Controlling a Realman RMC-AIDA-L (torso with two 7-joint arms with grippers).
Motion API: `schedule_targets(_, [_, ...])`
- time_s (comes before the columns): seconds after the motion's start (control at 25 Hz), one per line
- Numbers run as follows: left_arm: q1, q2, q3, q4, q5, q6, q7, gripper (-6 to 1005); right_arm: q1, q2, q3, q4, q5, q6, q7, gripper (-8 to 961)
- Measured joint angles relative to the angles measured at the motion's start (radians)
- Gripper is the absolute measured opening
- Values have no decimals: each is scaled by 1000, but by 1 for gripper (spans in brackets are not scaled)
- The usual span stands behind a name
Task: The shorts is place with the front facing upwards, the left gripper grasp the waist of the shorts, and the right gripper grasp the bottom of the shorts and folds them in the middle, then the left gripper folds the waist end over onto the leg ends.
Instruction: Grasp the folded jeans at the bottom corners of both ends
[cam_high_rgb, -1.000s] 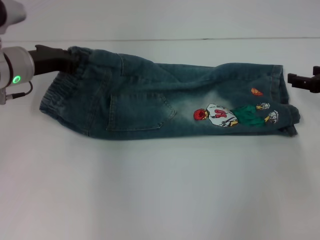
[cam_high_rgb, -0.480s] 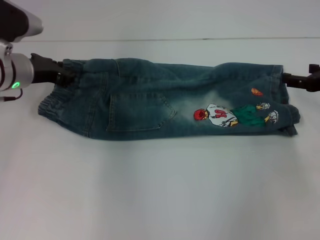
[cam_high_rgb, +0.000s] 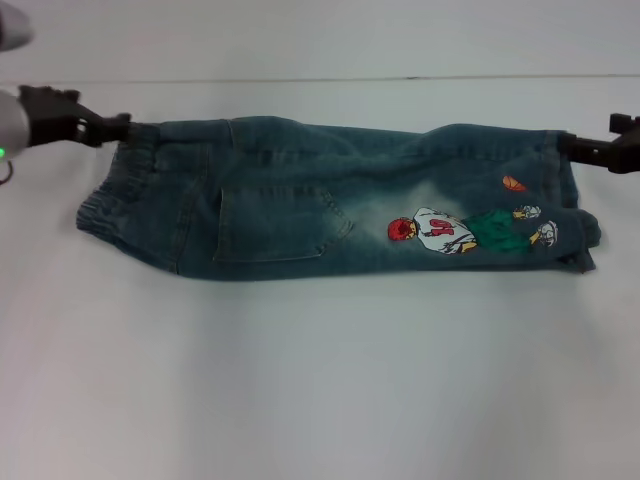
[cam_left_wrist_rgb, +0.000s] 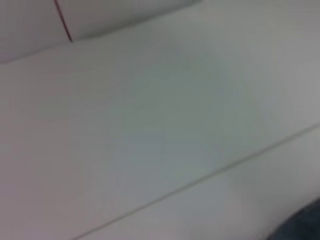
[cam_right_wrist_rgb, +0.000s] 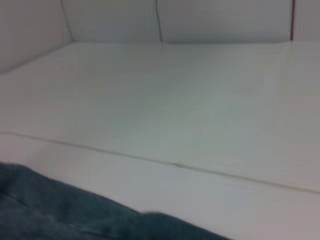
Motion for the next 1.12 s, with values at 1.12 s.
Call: schedule_targets(1.12, [303, 8, -348, 12, -396, 587, 397, 743, -150, 2, 7, 101, 168, -608, -527, 949])
